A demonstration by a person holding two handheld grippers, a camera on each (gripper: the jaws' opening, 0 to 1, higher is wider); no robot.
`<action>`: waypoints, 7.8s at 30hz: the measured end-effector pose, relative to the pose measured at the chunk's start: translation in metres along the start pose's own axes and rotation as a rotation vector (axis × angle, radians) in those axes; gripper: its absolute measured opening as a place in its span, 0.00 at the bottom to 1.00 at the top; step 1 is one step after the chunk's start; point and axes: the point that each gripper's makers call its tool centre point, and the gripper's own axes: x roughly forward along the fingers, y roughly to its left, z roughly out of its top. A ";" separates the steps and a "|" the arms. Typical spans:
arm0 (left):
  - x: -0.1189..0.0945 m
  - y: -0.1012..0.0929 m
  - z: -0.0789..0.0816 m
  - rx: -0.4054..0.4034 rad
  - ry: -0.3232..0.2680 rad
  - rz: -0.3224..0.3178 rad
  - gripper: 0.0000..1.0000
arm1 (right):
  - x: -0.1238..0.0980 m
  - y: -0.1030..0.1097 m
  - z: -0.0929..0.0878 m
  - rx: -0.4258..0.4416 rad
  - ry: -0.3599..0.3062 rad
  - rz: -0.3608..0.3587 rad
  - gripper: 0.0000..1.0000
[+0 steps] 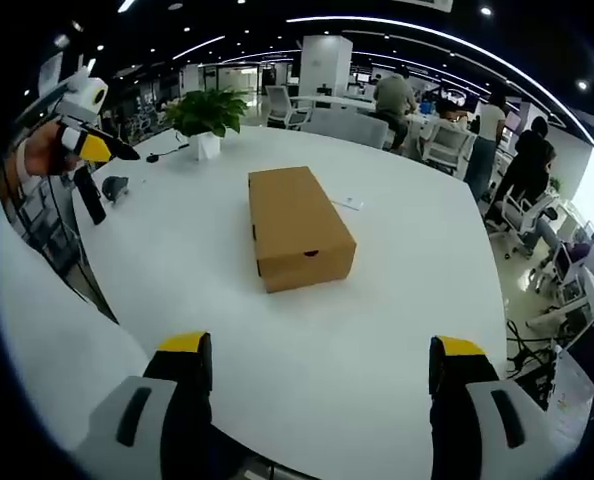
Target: Operate the shoe box by opening the lid, removing the specified soft item, and placing it in the target area until the item is outside and the box remains undamaged.
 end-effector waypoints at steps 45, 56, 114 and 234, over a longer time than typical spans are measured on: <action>-0.005 0.041 0.004 -0.060 -0.031 0.091 0.97 | 0.029 0.008 0.025 0.038 -0.022 0.077 0.92; 0.000 0.039 0.013 -0.028 -0.025 0.083 0.97 | 0.028 0.007 0.029 0.081 -0.053 0.077 0.92; 0.001 0.037 0.020 -0.004 -0.032 0.072 0.96 | 0.104 -0.003 0.013 0.685 -0.118 0.155 0.87; -0.001 0.040 0.020 -0.054 -0.024 0.111 0.89 | 0.226 0.026 0.035 1.319 -0.137 0.376 0.58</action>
